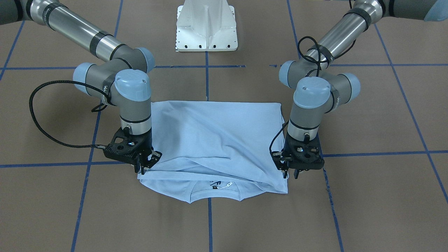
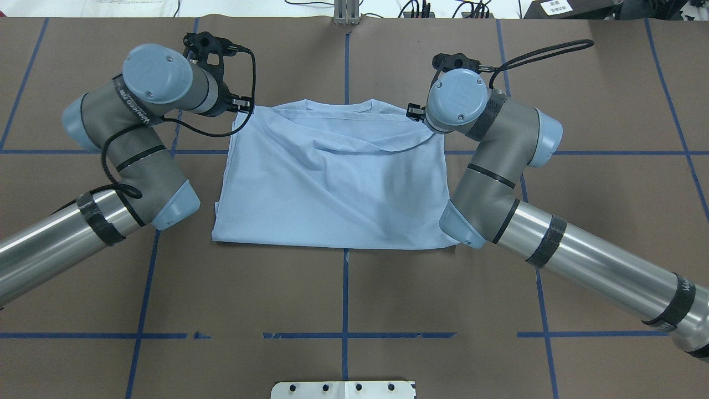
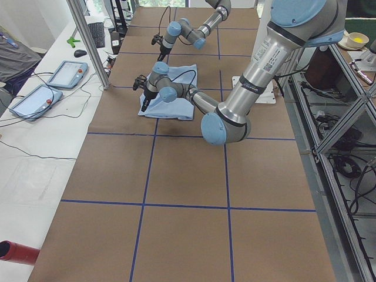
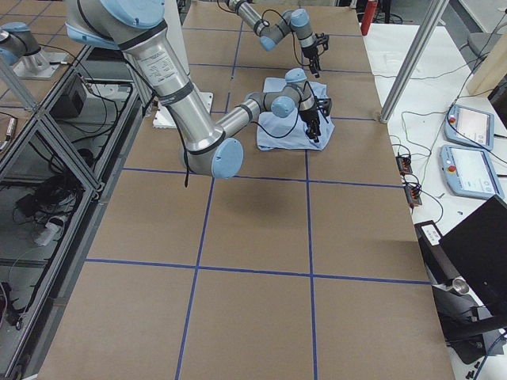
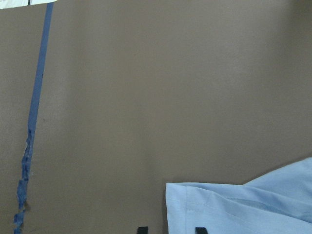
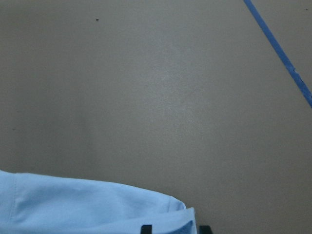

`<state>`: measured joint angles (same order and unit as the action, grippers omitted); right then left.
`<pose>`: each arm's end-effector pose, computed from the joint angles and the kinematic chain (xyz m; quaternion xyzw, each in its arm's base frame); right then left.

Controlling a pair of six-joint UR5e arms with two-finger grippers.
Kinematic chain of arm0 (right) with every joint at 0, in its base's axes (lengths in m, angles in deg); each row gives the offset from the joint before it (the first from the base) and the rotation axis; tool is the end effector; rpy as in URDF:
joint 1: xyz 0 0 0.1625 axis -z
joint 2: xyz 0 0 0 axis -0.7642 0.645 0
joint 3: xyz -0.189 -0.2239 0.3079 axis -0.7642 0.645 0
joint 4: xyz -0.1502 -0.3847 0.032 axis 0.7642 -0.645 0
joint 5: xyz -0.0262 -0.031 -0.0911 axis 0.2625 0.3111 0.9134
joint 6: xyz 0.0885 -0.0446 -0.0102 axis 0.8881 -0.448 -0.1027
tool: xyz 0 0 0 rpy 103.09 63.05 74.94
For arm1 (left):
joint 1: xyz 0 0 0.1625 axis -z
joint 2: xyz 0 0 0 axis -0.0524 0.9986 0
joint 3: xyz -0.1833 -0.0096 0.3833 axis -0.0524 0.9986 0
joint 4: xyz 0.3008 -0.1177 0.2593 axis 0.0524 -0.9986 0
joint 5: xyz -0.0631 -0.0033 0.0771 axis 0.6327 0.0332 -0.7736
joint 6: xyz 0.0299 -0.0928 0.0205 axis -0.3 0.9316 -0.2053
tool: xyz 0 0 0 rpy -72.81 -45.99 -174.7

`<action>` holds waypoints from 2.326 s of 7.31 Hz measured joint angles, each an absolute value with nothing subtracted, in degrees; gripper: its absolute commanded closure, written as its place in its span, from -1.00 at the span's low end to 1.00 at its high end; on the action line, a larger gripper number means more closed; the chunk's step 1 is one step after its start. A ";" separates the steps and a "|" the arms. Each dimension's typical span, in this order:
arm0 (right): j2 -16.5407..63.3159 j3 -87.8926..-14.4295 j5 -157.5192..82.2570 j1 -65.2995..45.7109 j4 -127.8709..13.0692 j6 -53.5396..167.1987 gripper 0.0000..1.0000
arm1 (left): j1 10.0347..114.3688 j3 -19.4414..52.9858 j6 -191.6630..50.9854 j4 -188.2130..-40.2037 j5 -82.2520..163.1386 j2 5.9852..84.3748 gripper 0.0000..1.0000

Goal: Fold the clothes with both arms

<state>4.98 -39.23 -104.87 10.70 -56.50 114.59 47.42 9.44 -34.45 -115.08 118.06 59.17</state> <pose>-0.4957 -0.5746 0.3042 0.1698 -0.3315 0.1874 0.9089 0.4334 -0.5891 0.3134 0.2513 0.3864 -0.0025 0.8874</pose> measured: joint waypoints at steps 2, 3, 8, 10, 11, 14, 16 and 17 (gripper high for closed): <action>5.75 -43.15 -104.98 10.87 -56.27 111.30 -1.00 | 46.27 21.81 -34.07 -115.15 121.18 50.70 -1.00; 6.37 -45.28 -104.89 11.19 -56.20 110.97 -1.00 | 44.53 27.30 -32.40 -115.19 121.52 46.15 -0.93; 7.66 -49.09 -103.95 12.78 -56.15 110.51 -0.99 | 32.90 29.42 -18.38 -123.20 114.92 36.97 -0.49; 7.74 -49.71 -103.91 12.89 -56.15 110.36 -0.98 | 31.93 28.58 -17.29 -123.68 114.25 36.69 -0.25; 7.82 -49.81 -103.91 12.97 -56.15 110.40 -0.97 | 31.07 28.16 -16.46 -123.72 114.13 36.71 -0.08; 8.07 -50.16 -103.89 13.09 -56.21 110.55 -0.97 | 29.31 27.56 -13.37 -123.68 113.14 37.14 1.00; 8.14 -50.24 -103.83 13.26 -56.16 110.67 -0.97 | 29.07 27.66 -12.77 -123.64 112.86 37.15 1.00; 8.15 -50.29 -103.77 13.43 -56.16 110.82 -0.97 | 29.18 28.04 -12.89 -123.63 112.69 36.79 1.00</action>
<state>8.15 -50.29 -103.77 13.43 -56.16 110.82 29.18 28.04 -12.89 -123.63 112.69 36.79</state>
